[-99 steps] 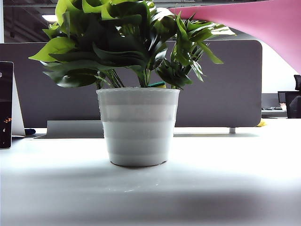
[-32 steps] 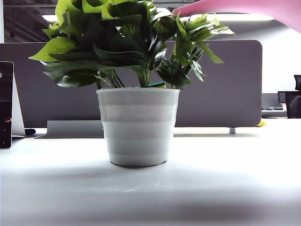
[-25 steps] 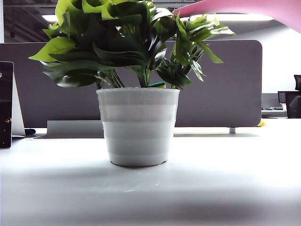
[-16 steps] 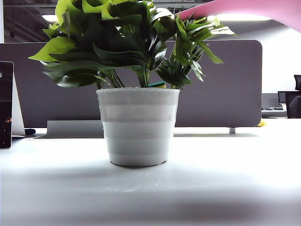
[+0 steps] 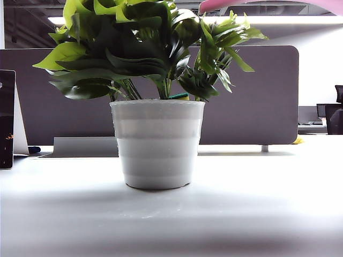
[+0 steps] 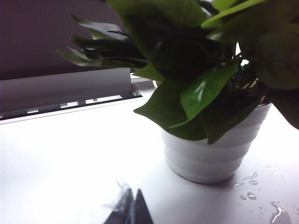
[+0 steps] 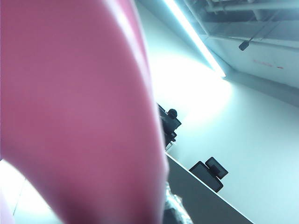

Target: Pick up the watering can from the table, water the potted plant, and put the can back.

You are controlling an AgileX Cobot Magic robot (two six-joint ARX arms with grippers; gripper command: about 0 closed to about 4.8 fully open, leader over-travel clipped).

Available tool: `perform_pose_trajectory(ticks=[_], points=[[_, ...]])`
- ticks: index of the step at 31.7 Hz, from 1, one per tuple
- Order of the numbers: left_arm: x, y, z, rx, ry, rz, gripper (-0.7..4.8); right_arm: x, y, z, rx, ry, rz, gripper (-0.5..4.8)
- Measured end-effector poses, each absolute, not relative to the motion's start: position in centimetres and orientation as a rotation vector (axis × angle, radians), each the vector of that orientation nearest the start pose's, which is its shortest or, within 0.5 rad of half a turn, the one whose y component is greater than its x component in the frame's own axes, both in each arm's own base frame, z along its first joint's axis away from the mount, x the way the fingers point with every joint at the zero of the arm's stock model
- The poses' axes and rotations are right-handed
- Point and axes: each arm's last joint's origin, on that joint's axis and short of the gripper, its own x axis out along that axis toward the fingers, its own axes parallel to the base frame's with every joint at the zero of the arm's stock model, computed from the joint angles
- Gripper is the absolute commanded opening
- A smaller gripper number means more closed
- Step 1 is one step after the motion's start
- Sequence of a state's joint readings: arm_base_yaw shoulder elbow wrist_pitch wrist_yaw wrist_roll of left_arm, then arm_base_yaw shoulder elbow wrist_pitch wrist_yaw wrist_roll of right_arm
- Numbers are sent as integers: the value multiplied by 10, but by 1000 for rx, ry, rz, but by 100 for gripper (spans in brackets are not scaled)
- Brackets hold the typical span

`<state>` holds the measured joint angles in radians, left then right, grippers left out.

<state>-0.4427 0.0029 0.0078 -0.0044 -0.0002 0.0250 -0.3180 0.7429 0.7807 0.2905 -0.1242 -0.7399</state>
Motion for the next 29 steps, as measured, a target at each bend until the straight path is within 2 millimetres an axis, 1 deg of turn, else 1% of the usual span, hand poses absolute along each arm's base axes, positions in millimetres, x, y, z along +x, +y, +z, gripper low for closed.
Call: perform_pose_trajectory(ticks=[13,20,24,29], points=[[88,-42,165,25,-6,-442,-5,154,-46,380,-842,-213,-287,-6],[88,-42,165,24,-6,-442,-5,154,-46,381,-844,-215,-284,-6],[88,-42,165,25,-6,-442,-5,153,-46,384,-848,-230,-289,-6],[88,-42,165,25,-6,-442,-5,155,-47,383,-847,-222,-283,-6]])
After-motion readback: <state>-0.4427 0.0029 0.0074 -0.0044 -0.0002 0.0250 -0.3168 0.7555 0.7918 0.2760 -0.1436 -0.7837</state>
